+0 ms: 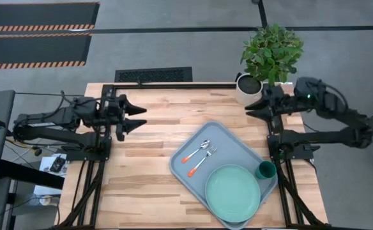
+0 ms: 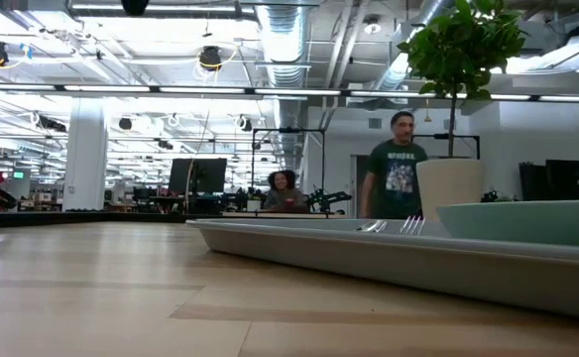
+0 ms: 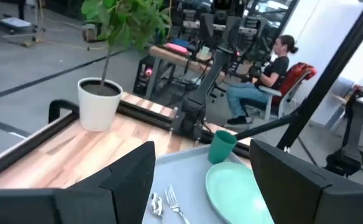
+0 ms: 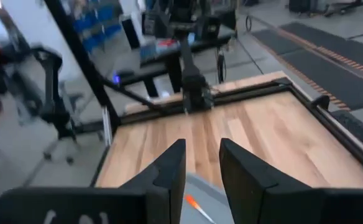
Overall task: Pick and place plate/cup/fork/spoon on tray
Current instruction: Return to Home Position
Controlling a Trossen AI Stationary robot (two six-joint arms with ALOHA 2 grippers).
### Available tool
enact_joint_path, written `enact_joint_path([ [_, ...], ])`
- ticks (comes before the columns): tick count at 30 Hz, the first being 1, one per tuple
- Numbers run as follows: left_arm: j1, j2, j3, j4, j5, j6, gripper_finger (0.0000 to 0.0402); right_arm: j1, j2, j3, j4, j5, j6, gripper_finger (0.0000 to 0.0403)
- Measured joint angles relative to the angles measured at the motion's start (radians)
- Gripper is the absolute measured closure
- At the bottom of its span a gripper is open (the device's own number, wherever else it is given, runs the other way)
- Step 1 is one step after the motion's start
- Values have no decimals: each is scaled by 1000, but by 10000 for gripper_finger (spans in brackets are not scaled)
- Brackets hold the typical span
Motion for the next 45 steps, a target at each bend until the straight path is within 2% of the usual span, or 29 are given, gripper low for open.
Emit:
enact_joint_path([
  [6, 0, -56, -179, 165, -9, -41, 152, -2, -176, -255, 224, 2, 135, 280],
  [15, 0, -149, -407, 354, 16, -161, 152, -2, -417, -399, 278, 68, 193, 280],
  [23, 0, -205, -479, 381, 18, -194, 152, -1, -583, -563, 352, 75, 270, 280],
  [29, 0, -232, -504, 370, 30, -193, 152, 1, -625, -756, 562, 71, 356, 280],
  [36, 0, -255, -504, 312, 38, -176, 152, 32, -625, -932, 819, 70, 378, 280],
  [40, 0, -278, -504, 283, 37, -159, 152, 74, -625, -1001, 902, 102, 399, 280],
  [45, 0, -313, -504, 191, 11, -155, 152, 140, -625, -1051, 912, 162, 393, 280],
])
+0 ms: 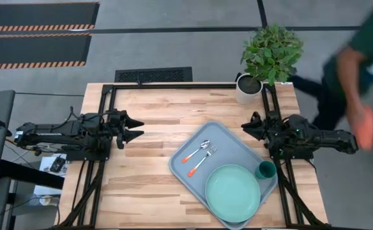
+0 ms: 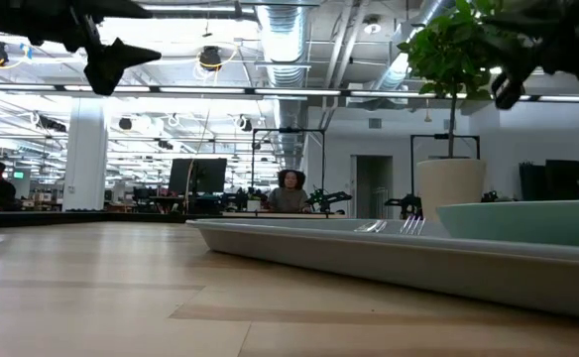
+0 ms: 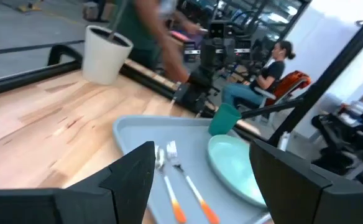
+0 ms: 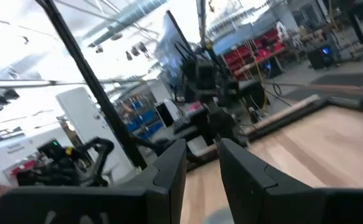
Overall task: Pick and place plate/cup/fork/spoon on tray
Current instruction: Return to Home Position
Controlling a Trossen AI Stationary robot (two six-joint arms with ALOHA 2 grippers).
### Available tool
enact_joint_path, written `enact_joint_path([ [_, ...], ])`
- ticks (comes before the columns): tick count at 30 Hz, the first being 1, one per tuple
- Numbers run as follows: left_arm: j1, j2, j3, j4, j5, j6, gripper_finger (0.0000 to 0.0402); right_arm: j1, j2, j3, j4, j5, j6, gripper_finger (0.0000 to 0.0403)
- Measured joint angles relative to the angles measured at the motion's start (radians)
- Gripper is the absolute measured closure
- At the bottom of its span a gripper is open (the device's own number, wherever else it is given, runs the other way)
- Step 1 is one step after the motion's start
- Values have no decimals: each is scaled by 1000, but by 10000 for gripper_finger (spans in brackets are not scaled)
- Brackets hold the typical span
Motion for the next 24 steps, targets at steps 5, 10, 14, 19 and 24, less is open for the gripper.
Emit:
enact_joint_path([
  [5, 0, -44, -56, 56, -13, -1, 152, 64, 0, -54, 28, 54, -10, 280],
  [10, -5, -103, -228, 244, 7, -49, 152, 117, -1, -87, 58, 120, -33, 280],
  [14, -13, -152, -345, 360, 6, -118, 152, 137, 0, -87, 52, 155, -89, 280],
  [19, -35, -177, -345, 297, -39, -84, 152, 143, 1, -87, 14, 158, -108, 280],
  [24, -61, -179, -346, 297, -136, -34, 152, 142, 1, -88, -33, 158, -115, 280],
])
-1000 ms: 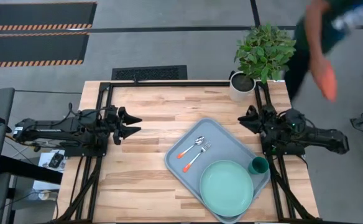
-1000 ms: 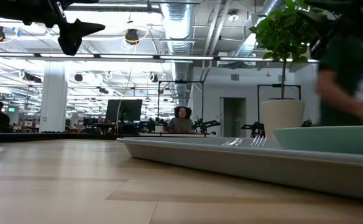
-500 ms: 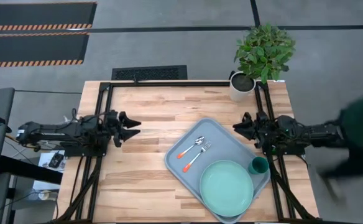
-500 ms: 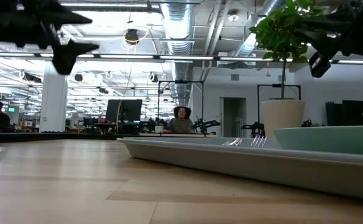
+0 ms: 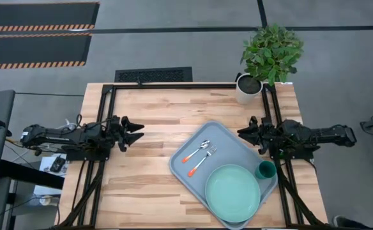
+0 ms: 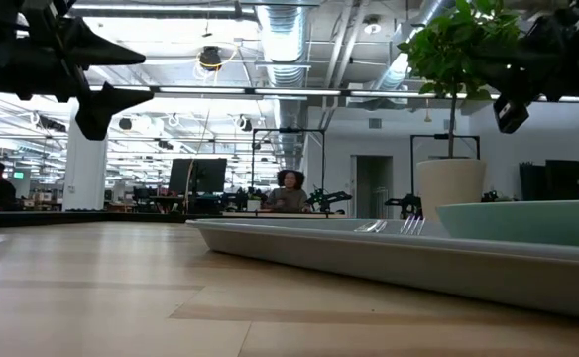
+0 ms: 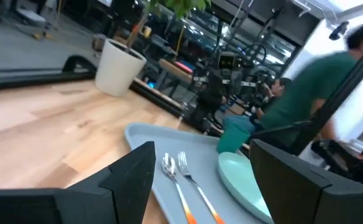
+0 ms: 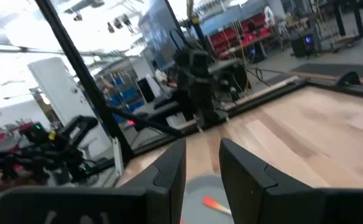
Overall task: Pick and place plate/cup/fork/spoon on tray
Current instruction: Return to Home Position
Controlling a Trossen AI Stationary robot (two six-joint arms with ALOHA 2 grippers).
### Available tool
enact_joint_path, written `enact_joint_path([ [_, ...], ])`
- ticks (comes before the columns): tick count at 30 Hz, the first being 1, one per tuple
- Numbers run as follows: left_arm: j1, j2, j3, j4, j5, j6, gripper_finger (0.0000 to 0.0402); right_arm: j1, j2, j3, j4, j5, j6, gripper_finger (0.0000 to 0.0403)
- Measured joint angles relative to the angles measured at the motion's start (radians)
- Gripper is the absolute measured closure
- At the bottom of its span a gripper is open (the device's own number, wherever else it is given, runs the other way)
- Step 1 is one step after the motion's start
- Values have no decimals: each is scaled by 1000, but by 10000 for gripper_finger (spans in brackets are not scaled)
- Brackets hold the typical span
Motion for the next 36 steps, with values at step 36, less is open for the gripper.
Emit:
enact_joint_path([
  [36, -15, -183, 33, -280, 9, 100, 152, -3, 0, -2, -214, 48, -173, 280],
])
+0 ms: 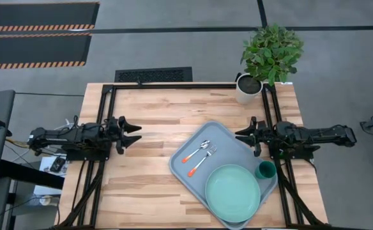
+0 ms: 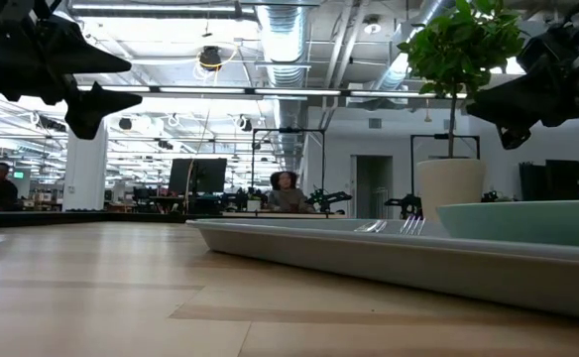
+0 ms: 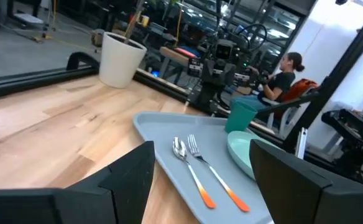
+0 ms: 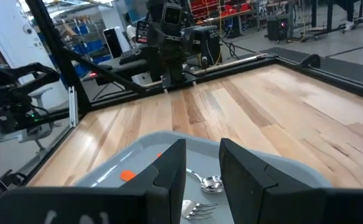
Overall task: Pick and place plate/cup/fork/spoon on tray
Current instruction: Return to Home Position
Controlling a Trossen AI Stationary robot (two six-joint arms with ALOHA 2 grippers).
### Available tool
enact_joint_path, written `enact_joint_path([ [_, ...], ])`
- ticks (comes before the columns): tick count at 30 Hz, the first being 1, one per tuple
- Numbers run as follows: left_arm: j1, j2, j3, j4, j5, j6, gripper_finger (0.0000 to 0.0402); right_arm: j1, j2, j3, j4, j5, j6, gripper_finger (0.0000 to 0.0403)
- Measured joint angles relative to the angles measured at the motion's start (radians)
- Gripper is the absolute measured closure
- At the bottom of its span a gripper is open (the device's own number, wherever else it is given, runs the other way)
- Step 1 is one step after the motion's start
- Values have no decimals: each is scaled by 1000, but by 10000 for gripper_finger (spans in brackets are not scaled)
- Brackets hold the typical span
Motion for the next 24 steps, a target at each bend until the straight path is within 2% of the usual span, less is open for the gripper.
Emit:
enact_joint_path([
  [4, 0, 0, 0, -4, 31, -1, 152, 0, 0, 0, -1, 0, -9, 280],
  [24, 0, 0, 0, -4, 29, -16, 152, 0, 0, 0, -3, 0, -9, 280],
])
